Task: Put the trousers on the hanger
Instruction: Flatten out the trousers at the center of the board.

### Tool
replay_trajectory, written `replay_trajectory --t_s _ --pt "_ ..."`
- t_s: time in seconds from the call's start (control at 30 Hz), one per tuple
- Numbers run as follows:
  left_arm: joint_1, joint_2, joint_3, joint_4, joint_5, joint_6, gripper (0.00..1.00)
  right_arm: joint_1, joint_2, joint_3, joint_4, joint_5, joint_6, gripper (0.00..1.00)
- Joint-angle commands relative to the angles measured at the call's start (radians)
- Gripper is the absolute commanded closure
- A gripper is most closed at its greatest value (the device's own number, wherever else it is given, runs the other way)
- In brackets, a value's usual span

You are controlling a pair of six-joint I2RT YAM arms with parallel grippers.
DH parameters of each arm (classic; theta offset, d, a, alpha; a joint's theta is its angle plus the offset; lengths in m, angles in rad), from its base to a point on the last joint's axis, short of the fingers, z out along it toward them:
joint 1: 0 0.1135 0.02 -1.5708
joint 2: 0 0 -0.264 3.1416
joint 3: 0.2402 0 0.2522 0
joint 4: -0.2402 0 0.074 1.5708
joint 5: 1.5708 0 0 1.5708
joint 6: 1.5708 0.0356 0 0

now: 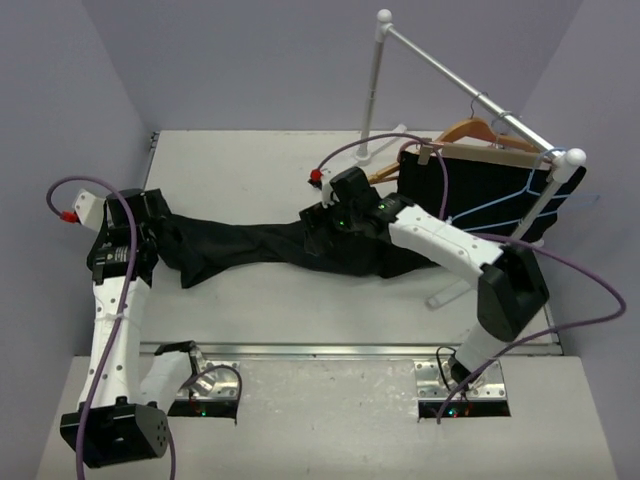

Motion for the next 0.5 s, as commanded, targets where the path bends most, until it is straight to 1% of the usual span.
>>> replay_trajectory --t_s 0.0,0.07,0.1,0.13,0.17,0.23,0.3,0.47 --pt "0.075 0.005 0.024 0.016 -0.002 -0.035 1.0 0.036 0.218 0.188 -0.048 0.18 -0.161 0.01" --pt "0.097 0.015 0.02 0.038 0.021 0.006 1.0 0.04 0.251 0.22 -0.076 0.215 -0.161 0.01" --pt "0.097 0.013 0.02 0.054 0.028 0.046 1.0 0.042 0.229 0.187 -0.051 0.221 -0.153 0.01" --pt "0.097 0.007 0.02 0.068 0.033 0.047 1.0 0.042 0.228 0.186 -0.026 0.233 -0.152 0.01" --pt "0.097 0.002 0.022 0.078 0.036 0.07 1.0 0.042 0.185 0.13 0.003 0.259 -0.121 0.01" --pt "0.097 0.005 0.034 0.068 0.032 0.07 1.0 0.04 0.144 0.091 0.01 0.275 -0.107 0.01" --pt "0.097 0.019 0.052 0.055 0.039 0.061 1.0 0.04 0.109 0.061 0.04 0.259 -0.093 0.01" --pt "0.096 0.026 0.04 0.082 0.088 0.079 0.98 0.054 0.074 0.066 -0.003 0.259 -0.077 0.01"
